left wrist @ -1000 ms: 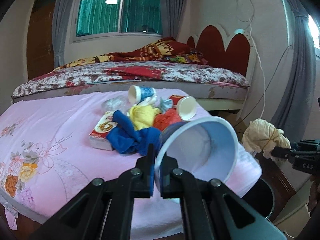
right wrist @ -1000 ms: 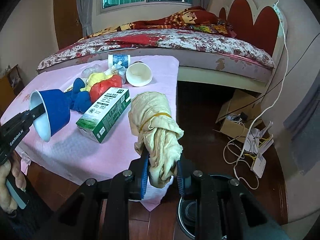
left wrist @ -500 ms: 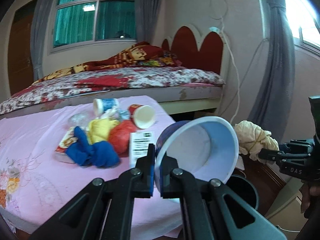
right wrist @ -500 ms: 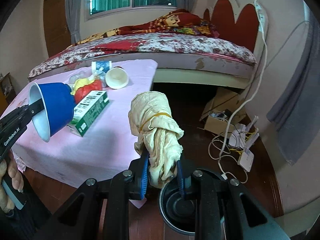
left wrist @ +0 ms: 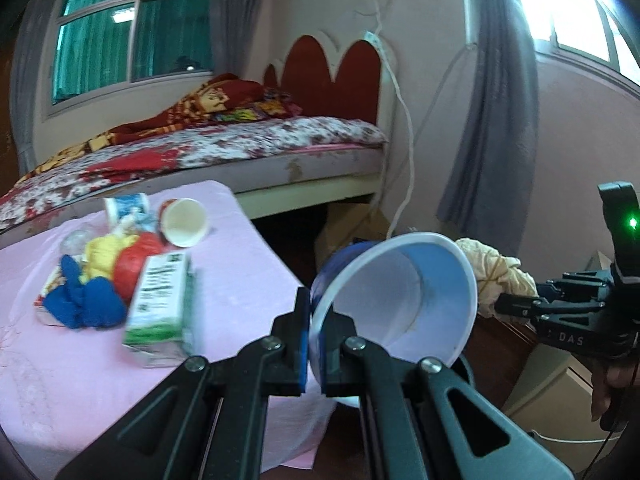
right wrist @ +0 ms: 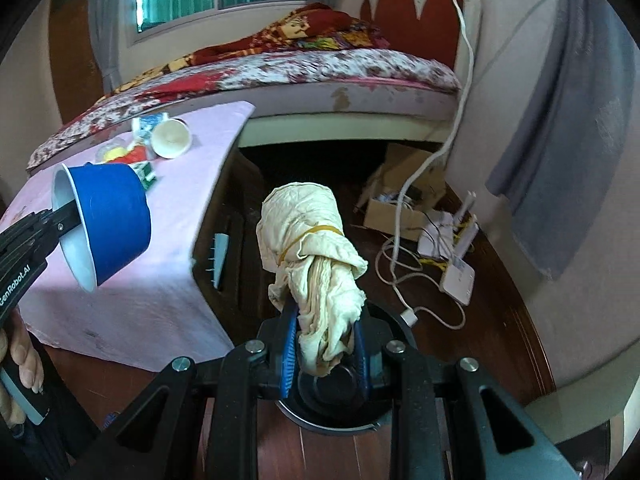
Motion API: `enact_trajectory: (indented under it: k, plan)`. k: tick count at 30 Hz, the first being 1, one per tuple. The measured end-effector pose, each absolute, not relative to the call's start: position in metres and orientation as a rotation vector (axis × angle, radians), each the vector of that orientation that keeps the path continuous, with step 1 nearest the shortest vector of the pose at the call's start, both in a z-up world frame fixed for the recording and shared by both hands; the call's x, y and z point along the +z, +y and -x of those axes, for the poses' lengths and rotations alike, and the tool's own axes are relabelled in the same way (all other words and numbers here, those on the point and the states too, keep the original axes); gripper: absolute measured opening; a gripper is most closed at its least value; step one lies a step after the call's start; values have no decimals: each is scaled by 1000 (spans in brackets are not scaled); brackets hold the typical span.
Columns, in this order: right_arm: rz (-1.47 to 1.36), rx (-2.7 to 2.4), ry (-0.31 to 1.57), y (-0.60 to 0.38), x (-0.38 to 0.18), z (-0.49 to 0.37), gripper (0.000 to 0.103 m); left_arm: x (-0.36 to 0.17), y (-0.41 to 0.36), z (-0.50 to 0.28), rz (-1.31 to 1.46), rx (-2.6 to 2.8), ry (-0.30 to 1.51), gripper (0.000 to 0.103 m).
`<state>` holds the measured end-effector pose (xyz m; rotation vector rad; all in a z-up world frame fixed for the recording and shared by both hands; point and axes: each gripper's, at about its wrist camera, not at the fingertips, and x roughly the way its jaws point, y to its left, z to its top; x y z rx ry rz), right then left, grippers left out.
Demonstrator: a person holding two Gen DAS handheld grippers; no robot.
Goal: Collect trash
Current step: 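Drop the white cup and beige cloth into the black bin, opening both tools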
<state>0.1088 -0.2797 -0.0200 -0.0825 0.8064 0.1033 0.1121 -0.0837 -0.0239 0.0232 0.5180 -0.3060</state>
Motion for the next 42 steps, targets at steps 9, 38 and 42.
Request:
enact_trajectory:
  k: [9, 38, 42]
  plan:
    - [66, 70, 856, -310, -37, -100, 26, -51, -132, -111, -61, -397, 600, 4]
    - [159, 77, 1208, -339, -165, -142, 93, -164, -203, -171, -134, -503, 960, 52]
    - [210, 15, 1198, -348, -159, -141, 94, -154, -200, -161, -152, -463, 911, 78]
